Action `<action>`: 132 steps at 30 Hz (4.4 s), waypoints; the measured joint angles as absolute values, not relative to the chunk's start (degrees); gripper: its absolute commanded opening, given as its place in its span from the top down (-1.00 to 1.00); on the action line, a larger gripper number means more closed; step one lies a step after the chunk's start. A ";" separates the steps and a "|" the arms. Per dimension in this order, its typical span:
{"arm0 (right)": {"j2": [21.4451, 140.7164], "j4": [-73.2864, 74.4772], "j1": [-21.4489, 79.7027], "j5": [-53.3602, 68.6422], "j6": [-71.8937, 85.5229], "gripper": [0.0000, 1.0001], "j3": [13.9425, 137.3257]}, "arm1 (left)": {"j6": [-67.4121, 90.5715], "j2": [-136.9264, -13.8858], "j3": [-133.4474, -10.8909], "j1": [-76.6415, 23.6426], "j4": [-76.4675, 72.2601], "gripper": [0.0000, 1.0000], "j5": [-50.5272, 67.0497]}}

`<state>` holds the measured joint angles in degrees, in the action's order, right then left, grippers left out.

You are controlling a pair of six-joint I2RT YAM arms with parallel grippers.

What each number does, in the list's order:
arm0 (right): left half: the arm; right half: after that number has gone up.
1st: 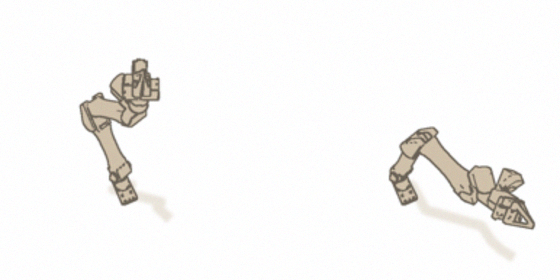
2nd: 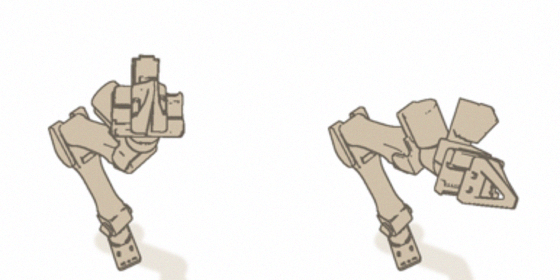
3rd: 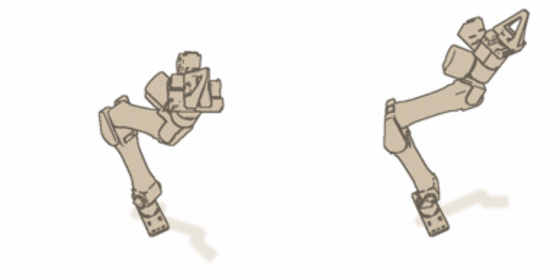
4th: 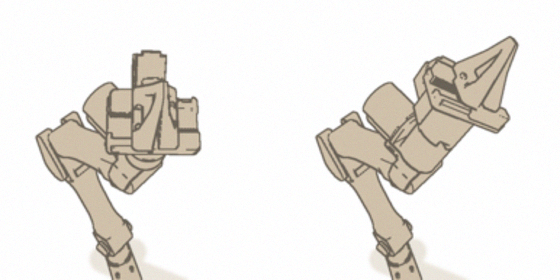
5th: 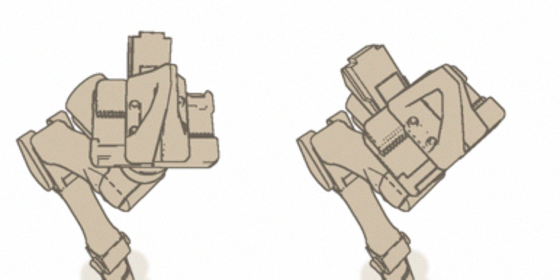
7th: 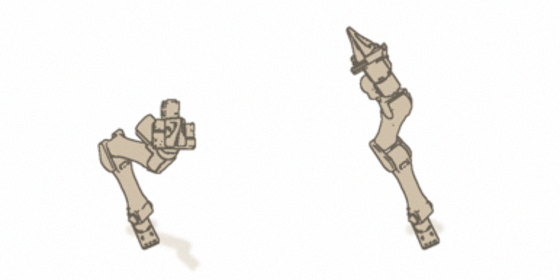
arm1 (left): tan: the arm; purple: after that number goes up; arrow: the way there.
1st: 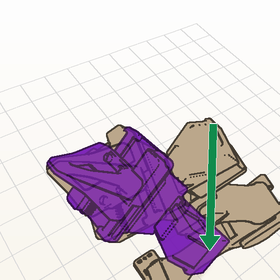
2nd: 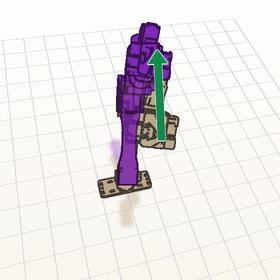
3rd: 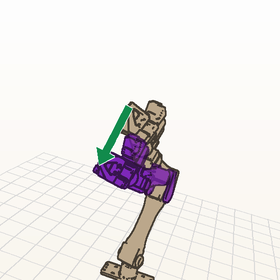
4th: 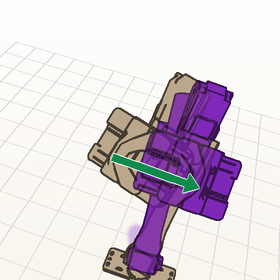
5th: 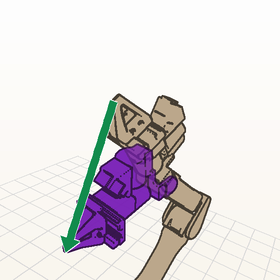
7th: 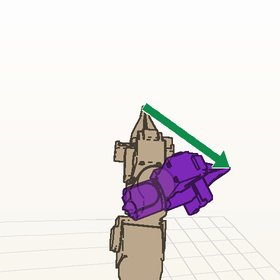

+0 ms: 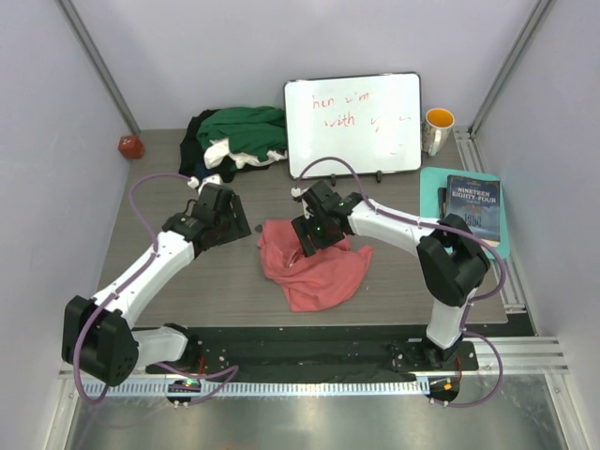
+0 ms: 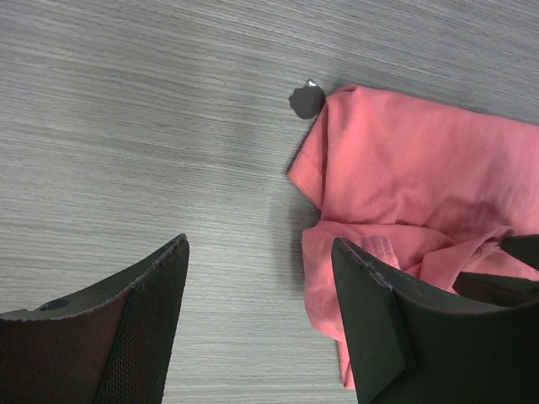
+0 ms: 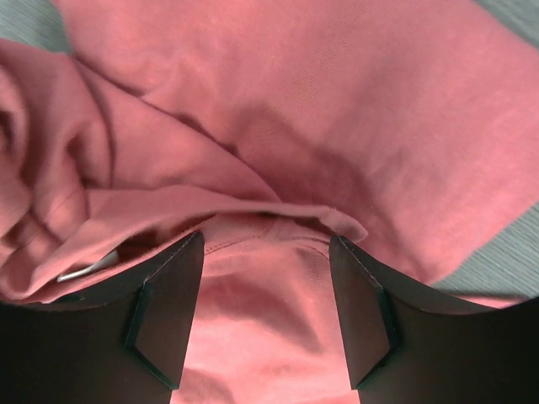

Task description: Fold and stack the t-shirts

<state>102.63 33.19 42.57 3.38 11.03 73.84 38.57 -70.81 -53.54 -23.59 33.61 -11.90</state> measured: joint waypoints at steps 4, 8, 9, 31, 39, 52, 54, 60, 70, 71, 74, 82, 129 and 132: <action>105.34 33.06 42.52 3.88 10.44 -0.31 74.39 | 38.57 -70.81 -53.52 -23.59 33.63 -0.39 -11.88; 105.80 32.82 42.52 3.99 10.15 -0.30 74.85 | 38.54 -70.83 -53.41 -23.59 33.56 -0.39 -11.88; 105.80 32.67 42.52 3.97 10.09 -0.31 75.09 | 38.54 -70.83 -53.25 -23.59 33.50 -0.39 -11.88; 112.18 32.56 42.50 7.42 6.35 -0.32 83.07 | 38.72 -71.85 -52.66 -23.59 33.15 -0.38 -10.39; 111.20 32.77 42.24 4.93 6.70 -0.34 80.60 | 38.79 -71.85 -51.79 -23.59 32.82 -0.37 -10.22; 105.97 31.86 40.34 2.02 9.67 -0.34 75.07 | 38.79 -71.85 -51.48 -23.59 32.80 -0.37 -9.80; 105.95 31.68 40.23 2.44 9.82 -0.03 74.63 | 38.79 -71.85 -51.48 -23.59 32.80 -0.37 -9.78; 106.00 31.70 39.94 5.72 10.59 0.98 73.69 | 38.81 -71.85 -51.48 -23.59 32.80 -0.37 -9.74; 102.52 31.59 39.90 7.90 11.25 0.98 74.32 | 39.09 -71.85 -51.46 -23.59 32.34 -0.37 -9.34; 101.58 31.77 39.90 8.14 11.44 0.98 75.09 | 39.16 -71.88 -51.46 -23.59 32.25 -0.37 -9.19; 98.28 31.75 40.10 9.10 12.32 0.98 78.48 | 39.64 -72.07 -51.48 -23.59 31.88 -0.37 -8.84; 92.27 32.95 42.11 10.72 13.61 0.98 89.95 | 40.05 -72.69 -51.77 -23.59 31.79 -0.36 -7.86; 111.72 40.21 54.70 13.21 13.85 0.98 95.20 | 38.57 -62.39 -60.40 -23.55 43.18 -0.43 -18.09; 113.21 40.21 55.57 13.37 14.33 0.98 87.18 | 38.48 -62.41 -59.72 -23.42 42.50 -0.43 -18.26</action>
